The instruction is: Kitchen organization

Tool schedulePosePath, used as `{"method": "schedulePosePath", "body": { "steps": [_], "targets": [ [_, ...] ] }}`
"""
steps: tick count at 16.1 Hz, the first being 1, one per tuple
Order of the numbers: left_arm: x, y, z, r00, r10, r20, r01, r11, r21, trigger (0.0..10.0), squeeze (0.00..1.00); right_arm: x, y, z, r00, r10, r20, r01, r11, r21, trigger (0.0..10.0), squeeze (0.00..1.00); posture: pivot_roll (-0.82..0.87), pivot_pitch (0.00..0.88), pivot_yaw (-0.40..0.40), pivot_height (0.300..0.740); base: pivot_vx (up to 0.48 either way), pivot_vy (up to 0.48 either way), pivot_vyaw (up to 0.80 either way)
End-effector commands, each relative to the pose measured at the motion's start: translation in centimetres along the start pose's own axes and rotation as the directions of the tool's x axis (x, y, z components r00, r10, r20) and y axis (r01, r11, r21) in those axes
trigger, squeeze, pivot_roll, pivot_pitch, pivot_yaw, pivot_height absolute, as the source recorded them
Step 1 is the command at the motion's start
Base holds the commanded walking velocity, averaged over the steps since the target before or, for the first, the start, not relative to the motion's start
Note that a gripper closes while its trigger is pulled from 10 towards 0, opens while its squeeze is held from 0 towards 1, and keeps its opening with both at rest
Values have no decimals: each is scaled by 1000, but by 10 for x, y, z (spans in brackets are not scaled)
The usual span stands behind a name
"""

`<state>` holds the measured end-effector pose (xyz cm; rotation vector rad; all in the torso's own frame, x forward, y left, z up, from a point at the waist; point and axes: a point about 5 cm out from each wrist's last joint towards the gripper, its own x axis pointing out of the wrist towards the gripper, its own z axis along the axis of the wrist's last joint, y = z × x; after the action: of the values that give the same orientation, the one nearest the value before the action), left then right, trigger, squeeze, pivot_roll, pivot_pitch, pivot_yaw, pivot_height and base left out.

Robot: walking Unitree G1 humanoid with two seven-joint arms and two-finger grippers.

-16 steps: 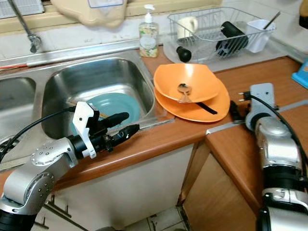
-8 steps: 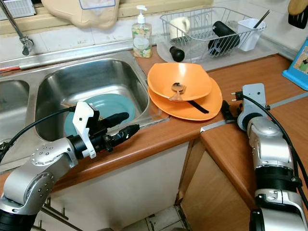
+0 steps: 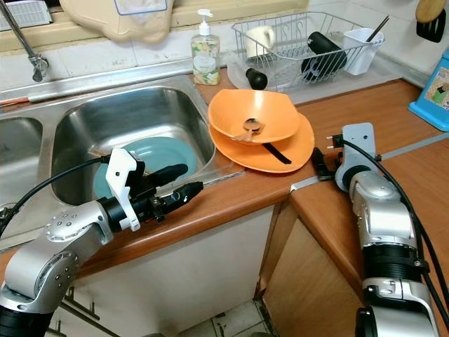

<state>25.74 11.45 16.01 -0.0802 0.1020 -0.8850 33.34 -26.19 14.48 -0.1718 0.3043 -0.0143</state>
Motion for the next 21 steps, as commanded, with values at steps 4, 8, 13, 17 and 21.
{"method": "schedulePosePath", "body": {
  "steps": [4, 8, 13, 17, 21],
  "targets": [
    [-2, 1, 2, 1000, 4, -14, -4, 1000, 21, 10000, 0, 5, 29, -9, 992, 112, -54, -113, 993, -17, 10000, 0, -14, 0, 65, 740, 0, 0, 0],
    [-2, 1, 2, 1000, 5, -13, -5, 1000, 23, 10000, 0, 7, 33, -6, 992, 121, -47, -121, 992, -15, 10000, 0, -14, 0, 65, 740, 0, 0, 0],
    [0, 1, 3, 1000, 5, -11, -5, 1000, 24, 10000, 0, 10, 37, 0, 993, 119, -27, -119, 993, -11, 10000, 0, -14, 0, 66, 740, 0, 0, 0],
    [0, 1, 3, 1000, 9, -8, -9, 1000, 23, 10000, 0, 10, 25, 1, 999, 44, -21, -45, 999, -18, 10000, 0, -14, 0, 62, 740, 0, 0, 0],
    [0, 0, 2, 1000, 8, -10, -7, 1000, 19, 10000, 0, 6, 3, 15, 993, -88, 81, 82, 994, 78, 10000, 0, -18, 0, 64, 740, 0, 0, 0]
  ]
}}
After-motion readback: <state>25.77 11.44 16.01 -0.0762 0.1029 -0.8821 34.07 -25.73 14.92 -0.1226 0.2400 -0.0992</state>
